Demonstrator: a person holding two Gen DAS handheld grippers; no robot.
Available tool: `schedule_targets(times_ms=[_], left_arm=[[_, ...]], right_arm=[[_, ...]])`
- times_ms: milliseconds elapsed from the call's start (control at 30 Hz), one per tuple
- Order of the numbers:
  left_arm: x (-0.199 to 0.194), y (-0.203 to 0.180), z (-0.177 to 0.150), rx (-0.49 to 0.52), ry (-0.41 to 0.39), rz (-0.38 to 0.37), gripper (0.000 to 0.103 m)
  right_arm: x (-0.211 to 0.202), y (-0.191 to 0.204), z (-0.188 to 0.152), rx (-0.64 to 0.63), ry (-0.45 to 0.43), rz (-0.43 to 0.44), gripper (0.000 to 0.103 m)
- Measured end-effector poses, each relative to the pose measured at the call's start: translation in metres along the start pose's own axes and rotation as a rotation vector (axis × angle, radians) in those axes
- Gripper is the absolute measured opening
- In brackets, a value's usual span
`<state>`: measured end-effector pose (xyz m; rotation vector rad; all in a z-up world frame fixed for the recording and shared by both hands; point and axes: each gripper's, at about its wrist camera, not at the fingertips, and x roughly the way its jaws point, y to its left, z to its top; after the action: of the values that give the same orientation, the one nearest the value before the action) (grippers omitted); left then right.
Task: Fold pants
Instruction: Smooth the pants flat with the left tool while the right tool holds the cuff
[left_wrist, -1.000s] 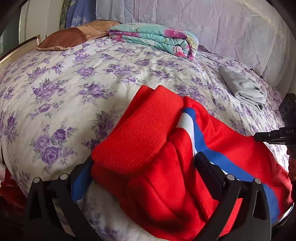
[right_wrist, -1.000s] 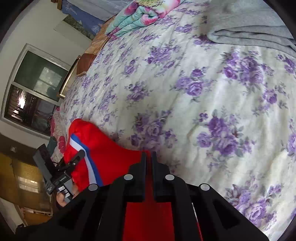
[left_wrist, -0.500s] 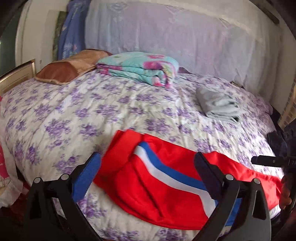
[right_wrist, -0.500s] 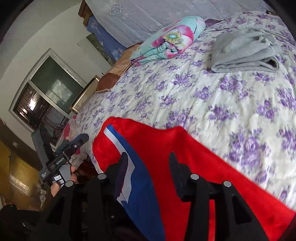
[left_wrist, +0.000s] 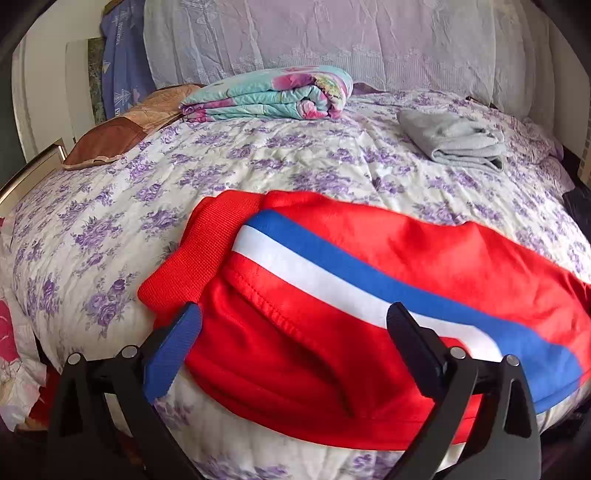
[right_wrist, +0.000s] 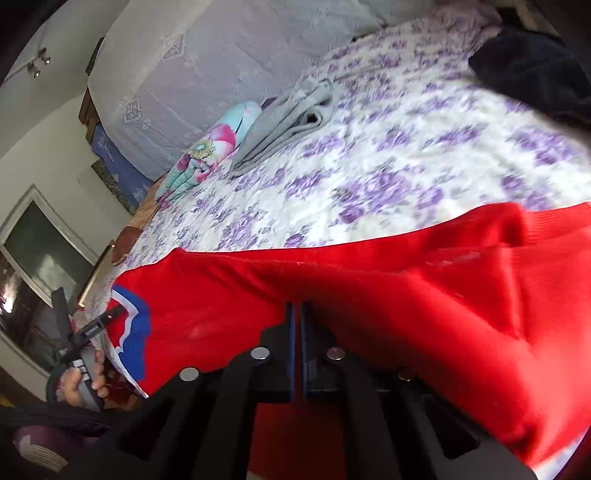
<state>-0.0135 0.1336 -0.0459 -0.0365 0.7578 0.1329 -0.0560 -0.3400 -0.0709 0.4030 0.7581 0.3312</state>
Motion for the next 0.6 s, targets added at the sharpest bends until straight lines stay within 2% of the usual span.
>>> schedule_targets(times_ms=[33, 67, 100, 133, 167, 200, 233, 267, 300, 333, 367, 500, 533, 567, 600], left_arm=[[-0.011, -0.008, 0.002, 0.000, -0.021, -0.036, 0.098], [-0.024, -0.021, 0.004, 0.023, -0.055, -0.083, 0.098], [-0.033, -0.035, 0.004, 0.062, -0.085, -0.111, 0.098], [-0.036, -0.051, 0.002, 0.108, -0.097, -0.127, 0.098], [-0.030, -0.067, -0.002, 0.161, -0.076, -0.132, 0.098], [-0.015, -0.080, -0.006, 0.196, -0.031, -0.114, 0.098], [0.007, -0.086, -0.011, 0.203, 0.037, -0.090, 0.098], [0.030, -0.083, -0.016, 0.170, 0.104, -0.095, 0.099], [0.031, -0.076, -0.019, 0.130, 0.064, -0.126, 0.099], [0.027, -0.076, -0.019, 0.128, 0.044, -0.114, 0.099], [0.027, -0.078, -0.017, 0.130, 0.062, -0.106, 0.099], [0.025, -0.073, -0.018, 0.112, 0.068, -0.127, 0.099], [0.025, -0.075, -0.018, 0.119, 0.067, -0.120, 0.099], [0.025, -0.076, -0.018, 0.123, 0.068, -0.114, 0.099], [0.026, -0.076, -0.017, 0.122, 0.069, -0.110, 0.099]], right_arm=[[-0.013, 0.004, -0.004, -0.023, -0.040, -0.007, 0.022], [-0.024, 0.007, -0.010, -0.041, -0.072, 0.004, 0.045], [-0.030, 0.007, -0.014, -0.058, -0.087, -0.005, 0.048], [-0.027, 0.006, -0.016, -0.073, -0.070, -0.045, 0.045], [-0.018, -0.001, -0.019, -0.072, -0.031, -0.091, 0.025], [-0.015, -0.013, -0.020, -0.051, -0.025, -0.121, 0.010], [-0.020, -0.027, -0.021, -0.021, -0.046, -0.104, 0.000], [-0.026, -0.036, -0.018, 0.021, -0.061, -0.049, 0.000], [-0.034, -0.039, -0.015, 0.032, -0.089, -0.037, 0.000], [-0.045, -0.038, -0.013, 0.013, -0.121, -0.047, 0.000], [-0.055, -0.035, -0.010, -0.012, -0.144, -0.066, 0.004], [-0.082, -0.029, 0.009, -0.108, -0.190, -0.188, 0.004], [-0.081, -0.026, 0.015, -0.161, -0.173, -0.232, 0.015], [-0.077, -0.023, 0.020, -0.212, -0.143, -0.269, 0.039], [-0.072, -0.018, 0.024, -0.271, -0.123, -0.306, 0.046]])
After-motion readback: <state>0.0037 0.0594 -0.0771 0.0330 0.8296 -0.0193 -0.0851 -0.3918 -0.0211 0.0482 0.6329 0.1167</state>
